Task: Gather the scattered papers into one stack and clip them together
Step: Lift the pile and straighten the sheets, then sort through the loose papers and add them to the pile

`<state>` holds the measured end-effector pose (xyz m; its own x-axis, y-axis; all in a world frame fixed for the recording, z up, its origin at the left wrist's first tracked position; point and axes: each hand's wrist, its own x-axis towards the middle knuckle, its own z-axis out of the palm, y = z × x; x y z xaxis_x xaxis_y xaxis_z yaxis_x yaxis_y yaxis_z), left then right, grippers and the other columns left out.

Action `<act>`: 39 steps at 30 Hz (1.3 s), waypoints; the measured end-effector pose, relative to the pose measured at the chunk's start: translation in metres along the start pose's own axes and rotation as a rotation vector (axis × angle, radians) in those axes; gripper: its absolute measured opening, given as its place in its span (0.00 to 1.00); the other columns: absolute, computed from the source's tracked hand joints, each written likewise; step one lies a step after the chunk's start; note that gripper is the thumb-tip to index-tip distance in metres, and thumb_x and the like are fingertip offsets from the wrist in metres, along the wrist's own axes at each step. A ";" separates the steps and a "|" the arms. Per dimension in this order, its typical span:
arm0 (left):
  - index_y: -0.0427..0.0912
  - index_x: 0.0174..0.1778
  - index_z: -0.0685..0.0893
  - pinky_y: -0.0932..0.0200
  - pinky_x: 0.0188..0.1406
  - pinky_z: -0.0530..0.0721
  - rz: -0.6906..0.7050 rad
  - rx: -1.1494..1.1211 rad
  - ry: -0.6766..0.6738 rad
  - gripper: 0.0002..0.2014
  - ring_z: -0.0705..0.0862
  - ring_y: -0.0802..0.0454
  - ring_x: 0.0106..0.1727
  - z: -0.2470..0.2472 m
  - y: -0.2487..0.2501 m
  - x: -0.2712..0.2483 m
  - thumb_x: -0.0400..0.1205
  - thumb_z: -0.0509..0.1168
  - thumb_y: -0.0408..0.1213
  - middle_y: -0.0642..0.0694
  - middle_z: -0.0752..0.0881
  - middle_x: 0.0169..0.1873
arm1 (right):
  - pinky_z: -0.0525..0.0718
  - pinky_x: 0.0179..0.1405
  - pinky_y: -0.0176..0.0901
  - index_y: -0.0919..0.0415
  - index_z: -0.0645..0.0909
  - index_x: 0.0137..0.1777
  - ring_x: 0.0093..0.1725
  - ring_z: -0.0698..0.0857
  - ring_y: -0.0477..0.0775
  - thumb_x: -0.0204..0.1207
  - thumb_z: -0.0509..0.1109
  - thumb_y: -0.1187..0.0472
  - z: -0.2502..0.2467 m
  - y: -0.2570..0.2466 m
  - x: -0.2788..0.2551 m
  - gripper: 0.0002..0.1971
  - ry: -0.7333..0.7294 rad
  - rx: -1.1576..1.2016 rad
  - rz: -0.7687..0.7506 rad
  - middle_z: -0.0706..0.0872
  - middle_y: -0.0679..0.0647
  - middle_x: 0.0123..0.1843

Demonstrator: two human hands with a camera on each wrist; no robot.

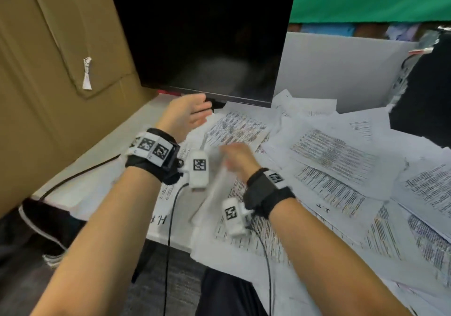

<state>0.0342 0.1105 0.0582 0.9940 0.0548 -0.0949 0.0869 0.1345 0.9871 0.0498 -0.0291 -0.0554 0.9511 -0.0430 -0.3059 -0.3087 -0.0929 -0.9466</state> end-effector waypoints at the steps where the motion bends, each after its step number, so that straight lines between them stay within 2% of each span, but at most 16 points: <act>1: 0.39 0.65 0.77 0.60 0.47 0.82 -0.059 0.018 0.016 0.14 0.85 0.49 0.55 0.001 -0.016 0.008 0.85 0.60 0.38 0.42 0.84 0.60 | 0.84 0.58 0.53 0.66 0.77 0.66 0.57 0.83 0.62 0.75 0.72 0.59 -0.022 0.002 0.015 0.21 0.160 0.027 0.021 0.83 0.61 0.63; 3: 0.39 0.61 0.78 0.59 0.44 0.80 -0.209 0.056 0.044 0.14 0.82 0.47 0.48 0.003 -0.046 0.017 0.82 0.62 0.40 0.41 0.81 0.55 | 0.84 0.54 0.51 0.68 0.72 0.72 0.55 0.81 0.61 0.75 0.71 0.58 -0.057 0.008 0.033 0.27 0.340 0.111 0.075 0.83 0.60 0.58; 5: 0.40 0.59 0.77 0.56 0.39 0.77 -0.340 0.111 0.028 0.16 0.77 0.46 0.41 0.010 -0.070 0.023 0.79 0.65 0.43 0.41 0.76 0.48 | 0.85 0.47 0.50 0.71 0.75 0.70 0.52 0.79 0.60 0.79 0.69 0.63 -0.066 0.014 0.046 0.21 0.214 0.207 0.118 0.80 0.60 0.52; 8: 0.41 0.66 0.71 0.49 0.56 0.78 -0.395 0.146 0.041 0.19 0.75 0.41 0.63 0.028 -0.091 0.027 0.81 0.63 0.41 0.38 0.72 0.62 | 0.87 0.57 0.53 0.72 0.73 0.75 0.55 0.83 0.62 0.79 0.69 0.67 -0.049 0.017 0.055 0.25 -0.030 0.187 0.156 0.81 0.63 0.59; 11: 0.36 0.65 0.69 0.51 0.59 0.76 -0.382 0.097 0.103 0.18 0.76 0.43 0.60 0.039 -0.095 0.027 0.82 0.61 0.40 0.36 0.74 0.61 | 0.90 0.53 0.53 0.71 0.66 0.79 0.62 0.84 0.65 0.74 0.71 0.72 -0.043 0.021 0.075 0.32 -0.080 0.093 0.111 0.78 0.65 0.69; 15: 0.33 0.71 0.74 0.45 0.67 0.76 -0.244 0.038 0.331 0.25 0.77 0.37 0.69 0.033 -0.095 0.034 0.80 0.64 0.42 0.34 0.77 0.69 | 0.83 0.33 0.42 0.63 0.76 0.54 0.57 0.86 0.65 0.73 0.67 0.71 -0.097 -0.014 0.045 0.10 0.051 -0.107 -0.110 0.79 0.60 0.51; 17: 0.34 0.70 0.76 0.43 0.67 0.77 -0.185 -0.006 0.345 0.27 0.78 0.36 0.70 0.035 -0.096 0.031 0.78 0.67 0.46 0.35 0.78 0.69 | 0.82 0.38 0.42 0.64 0.82 0.51 0.48 0.86 0.59 0.76 0.67 0.72 -0.147 -0.026 0.012 0.07 0.044 -0.035 -0.185 0.85 0.59 0.46; 20: 0.43 0.74 0.71 0.43 0.69 0.76 -0.191 -0.121 0.115 0.35 0.76 0.44 0.70 0.061 -0.098 0.018 0.76 0.67 0.59 0.44 0.77 0.67 | 0.88 0.51 0.45 0.60 0.86 0.55 0.53 0.90 0.53 0.79 0.68 0.69 -0.212 -0.033 -0.033 0.09 -0.055 0.037 -0.201 0.92 0.55 0.54; 22: 0.42 0.72 0.74 0.44 0.60 0.82 -0.239 -0.255 -0.175 0.31 0.82 0.42 0.65 0.089 -0.095 0.011 0.79 0.62 0.60 0.39 0.82 0.64 | 0.88 0.56 0.48 0.61 0.85 0.60 0.58 0.90 0.56 0.81 0.68 0.67 -0.235 -0.033 -0.046 0.10 -0.121 -0.050 -0.168 0.92 0.56 0.58; 25: 0.34 0.63 0.78 0.42 0.47 0.86 -0.331 -0.289 -0.336 0.14 0.88 0.38 0.53 0.125 -0.101 0.014 0.85 0.57 0.35 0.34 0.88 0.55 | 0.85 0.60 0.49 0.62 0.83 0.65 0.63 0.88 0.58 0.83 0.66 0.50 -0.257 -0.026 -0.048 0.18 -0.206 -0.234 -0.094 0.90 0.56 0.63; 27: 0.29 0.52 0.74 0.41 0.38 0.87 -0.360 -0.214 -0.295 0.10 0.87 0.34 0.47 0.138 -0.114 0.016 0.80 0.49 0.20 0.30 0.85 0.50 | 0.79 0.65 0.50 0.61 0.82 0.68 0.65 0.84 0.57 0.83 0.61 0.40 -0.277 -0.016 -0.040 0.27 0.067 -0.375 -0.115 0.85 0.55 0.69; 30: 0.28 0.51 0.73 0.42 0.38 0.85 -0.377 -0.188 -0.227 0.13 0.85 0.34 0.46 0.142 -0.142 0.021 0.78 0.46 0.17 0.30 0.81 0.53 | 0.72 0.75 0.55 0.62 0.69 0.79 0.75 0.74 0.63 0.75 0.70 0.39 -0.330 0.017 -0.018 0.38 0.670 -0.319 -0.046 0.74 0.61 0.79; 32: 0.27 0.55 0.76 0.43 0.44 0.87 -0.372 -0.239 -0.239 0.11 0.88 0.36 0.50 0.141 -0.155 0.023 0.81 0.52 0.22 0.28 0.83 0.58 | 0.78 0.71 0.58 0.65 0.73 0.71 0.66 0.82 0.64 0.62 0.77 0.40 -0.350 0.041 -0.014 0.42 0.704 -0.156 0.027 0.82 0.62 0.69; 34: 0.29 0.65 0.77 0.42 0.52 0.86 -0.398 -0.276 -0.237 0.15 0.87 0.37 0.56 0.144 -0.159 0.027 0.83 0.58 0.29 0.31 0.85 0.60 | 0.82 0.64 0.53 0.68 0.75 0.53 0.52 0.85 0.59 0.69 0.79 0.57 -0.356 0.051 -0.014 0.21 0.594 -0.005 0.000 0.87 0.59 0.52; 36: 0.30 0.68 0.76 0.44 0.44 0.89 -0.395 -0.263 -0.221 0.16 0.90 0.40 0.49 0.147 -0.160 0.028 0.84 0.58 0.29 0.34 0.90 0.50 | 0.87 0.58 0.54 0.69 0.79 0.51 0.52 0.88 0.59 0.72 0.75 0.72 -0.354 0.057 -0.009 0.10 0.528 0.052 -0.061 0.89 0.59 0.52; 39: 0.32 0.70 0.74 0.49 0.30 0.90 -0.378 -0.218 -0.224 0.18 0.91 0.43 0.40 0.151 -0.162 0.031 0.85 0.54 0.22 0.35 0.89 0.48 | 0.89 0.51 0.52 0.63 0.86 0.51 0.49 0.89 0.57 0.69 0.77 0.68 -0.356 0.071 0.002 0.11 0.587 -0.022 -0.154 0.91 0.55 0.50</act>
<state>0.0610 -0.0592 -0.0850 0.8874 -0.2489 -0.3881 0.4524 0.3087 0.8366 0.0257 -0.3903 -0.0868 0.8212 -0.5682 -0.0526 -0.1742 -0.1618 -0.9713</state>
